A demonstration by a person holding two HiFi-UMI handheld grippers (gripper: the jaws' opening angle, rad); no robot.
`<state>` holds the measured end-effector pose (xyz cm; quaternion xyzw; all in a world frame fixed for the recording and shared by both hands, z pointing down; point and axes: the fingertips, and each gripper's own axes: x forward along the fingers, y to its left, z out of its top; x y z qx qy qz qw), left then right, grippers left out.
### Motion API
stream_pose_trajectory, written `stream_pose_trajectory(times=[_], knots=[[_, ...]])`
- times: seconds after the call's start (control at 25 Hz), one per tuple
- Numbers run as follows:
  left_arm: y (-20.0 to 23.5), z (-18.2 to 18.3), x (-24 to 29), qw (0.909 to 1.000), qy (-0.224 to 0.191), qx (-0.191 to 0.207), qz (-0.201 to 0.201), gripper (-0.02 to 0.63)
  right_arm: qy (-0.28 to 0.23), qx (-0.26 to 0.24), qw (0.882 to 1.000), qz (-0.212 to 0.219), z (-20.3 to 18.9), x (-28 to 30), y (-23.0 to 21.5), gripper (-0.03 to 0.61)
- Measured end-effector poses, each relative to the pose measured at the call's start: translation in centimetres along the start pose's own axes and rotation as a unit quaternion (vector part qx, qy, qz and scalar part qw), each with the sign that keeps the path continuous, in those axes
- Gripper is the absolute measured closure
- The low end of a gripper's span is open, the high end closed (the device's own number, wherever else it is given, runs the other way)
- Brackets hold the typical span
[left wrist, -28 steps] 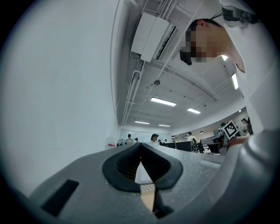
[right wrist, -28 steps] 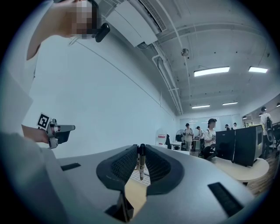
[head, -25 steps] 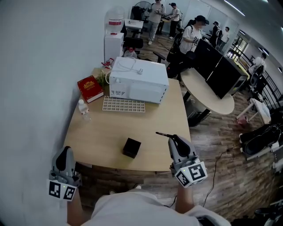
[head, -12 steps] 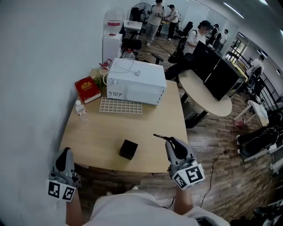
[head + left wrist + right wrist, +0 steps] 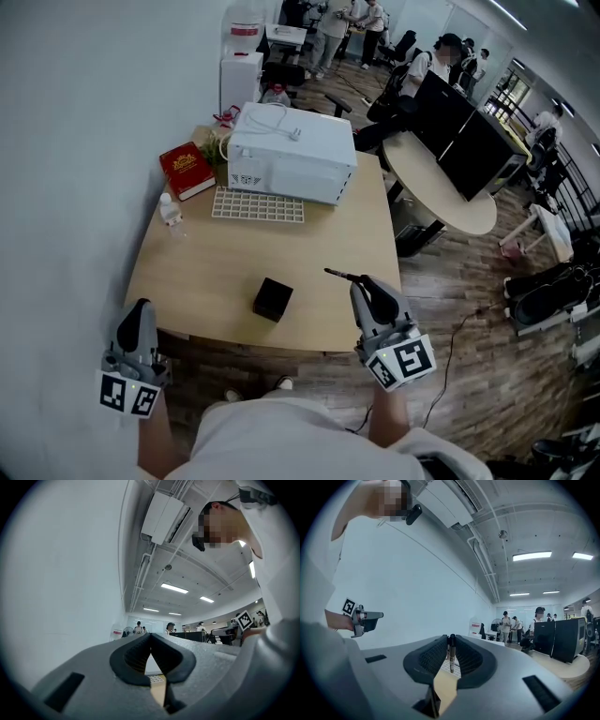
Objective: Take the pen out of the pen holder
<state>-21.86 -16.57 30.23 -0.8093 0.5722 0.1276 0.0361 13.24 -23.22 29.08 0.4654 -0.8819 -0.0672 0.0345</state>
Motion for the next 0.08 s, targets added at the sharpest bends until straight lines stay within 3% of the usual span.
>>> stream_pose_trajectory(times=[0.08], knots=[[-0.29, -0.05, 0.0, 1.0, 0.003, 0.0, -0.001, 0.598, -0.001, 0.0, 1.0, 0.003, 0.06, 0.01, 0.0, 0.52]])
